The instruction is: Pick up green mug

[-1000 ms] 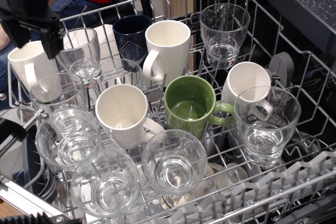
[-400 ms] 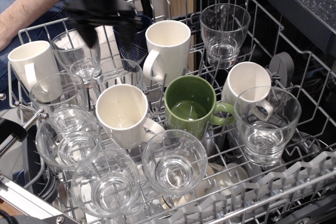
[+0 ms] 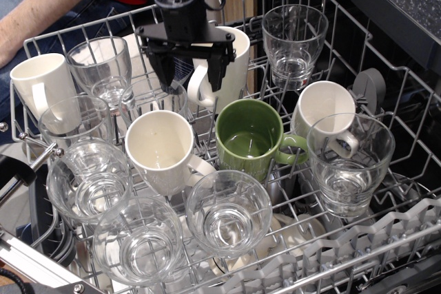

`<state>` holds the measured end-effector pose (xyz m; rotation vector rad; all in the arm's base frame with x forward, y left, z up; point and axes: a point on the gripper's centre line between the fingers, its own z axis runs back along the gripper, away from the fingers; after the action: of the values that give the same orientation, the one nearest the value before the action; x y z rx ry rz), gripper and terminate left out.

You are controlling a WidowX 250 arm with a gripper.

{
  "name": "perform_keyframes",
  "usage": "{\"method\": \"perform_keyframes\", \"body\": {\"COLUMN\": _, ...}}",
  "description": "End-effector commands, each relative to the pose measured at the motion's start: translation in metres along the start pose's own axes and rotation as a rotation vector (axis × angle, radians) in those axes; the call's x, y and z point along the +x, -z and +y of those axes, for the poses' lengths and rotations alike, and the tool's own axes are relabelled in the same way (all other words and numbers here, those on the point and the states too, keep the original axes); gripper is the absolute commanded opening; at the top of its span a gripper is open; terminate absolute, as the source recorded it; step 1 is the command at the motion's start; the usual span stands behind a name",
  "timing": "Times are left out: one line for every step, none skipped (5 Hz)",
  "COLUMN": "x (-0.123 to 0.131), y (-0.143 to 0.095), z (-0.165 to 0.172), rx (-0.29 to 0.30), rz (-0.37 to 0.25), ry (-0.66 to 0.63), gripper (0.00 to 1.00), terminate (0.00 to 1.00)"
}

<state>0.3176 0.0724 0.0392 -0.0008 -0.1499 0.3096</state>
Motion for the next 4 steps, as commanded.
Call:
{"method": "perform_keyframes", "body": {"x": 0.022, "y": 0.025, "z": -0.012, "rx": 0.045, "rz": -0.093, "ry": -0.058, "gripper": 1.0, "terminate": 0.0}}
{"method": "perform_keyframes", "body": {"x": 0.031, "y": 0.038, "z": -0.021, "rx": 0.045, "rz": -0.114, "ry": -0.076, "gripper": 1.0, "terminate": 0.0}}
{"method": "perform_keyframes", "body": {"x": 0.038, "y": 0.052, "z": -0.027, "rx": 0.071, "rz": -0.134, "ry": -0.089, "gripper": 1.0, "terminate": 0.0}}
{"method": "perform_keyframes", "body": {"x": 0.04, "y": 0.061, "z": -0.031, "rx": 0.1, "rz": -0.123, "ry": -0.084, "gripper": 1.0, "terminate": 0.0}}
